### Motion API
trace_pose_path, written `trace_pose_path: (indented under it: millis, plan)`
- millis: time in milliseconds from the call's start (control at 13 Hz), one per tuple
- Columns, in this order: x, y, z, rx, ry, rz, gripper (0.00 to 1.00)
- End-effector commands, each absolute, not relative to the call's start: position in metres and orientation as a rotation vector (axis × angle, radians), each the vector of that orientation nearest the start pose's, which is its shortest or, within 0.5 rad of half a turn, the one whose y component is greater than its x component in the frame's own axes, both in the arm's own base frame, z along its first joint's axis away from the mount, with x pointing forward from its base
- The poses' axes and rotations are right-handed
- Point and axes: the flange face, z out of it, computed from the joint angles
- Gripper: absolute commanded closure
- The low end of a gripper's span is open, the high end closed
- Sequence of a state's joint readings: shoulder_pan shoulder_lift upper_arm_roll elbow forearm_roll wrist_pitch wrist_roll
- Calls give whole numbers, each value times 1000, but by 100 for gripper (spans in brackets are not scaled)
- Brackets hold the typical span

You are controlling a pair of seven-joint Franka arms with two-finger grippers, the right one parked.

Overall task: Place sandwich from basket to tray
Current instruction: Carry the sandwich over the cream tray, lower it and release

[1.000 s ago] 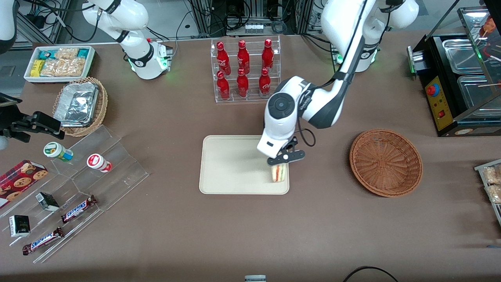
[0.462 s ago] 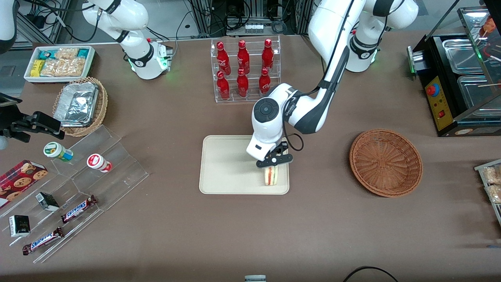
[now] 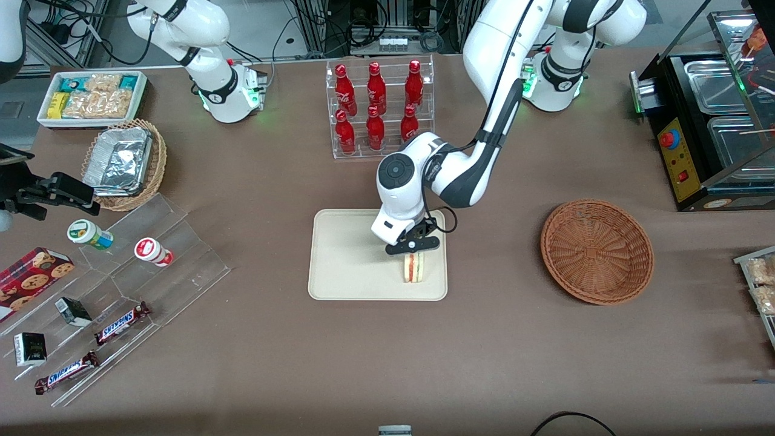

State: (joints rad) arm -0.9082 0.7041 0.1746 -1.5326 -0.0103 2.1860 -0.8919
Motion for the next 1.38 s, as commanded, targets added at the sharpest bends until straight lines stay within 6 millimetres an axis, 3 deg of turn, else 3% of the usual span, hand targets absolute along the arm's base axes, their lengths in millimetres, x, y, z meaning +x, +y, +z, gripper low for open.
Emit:
trace_pose_path:
  millis: [0,77,154,308,538,692,923,1077,1308]
  plan:
    - [512,-489,238,-3018,-201,-98,45]
    - [514,-489,243,-3022,-206,-105,0]
    - [516,-488,250,-3027,-216,-109,0]
    - [522,-482,288,-3040,-250,-117,0]
    - [535,-453,365,-3039,-336,-99,0]
    - [547,-415,419,-3038,-423,-93,0]
    - [557,-336,505,-3024,-559,-63,0]
    - [564,-292,539,-3009,-598,-95,0]
    - [562,-215,574,-3009,-492,6,0]
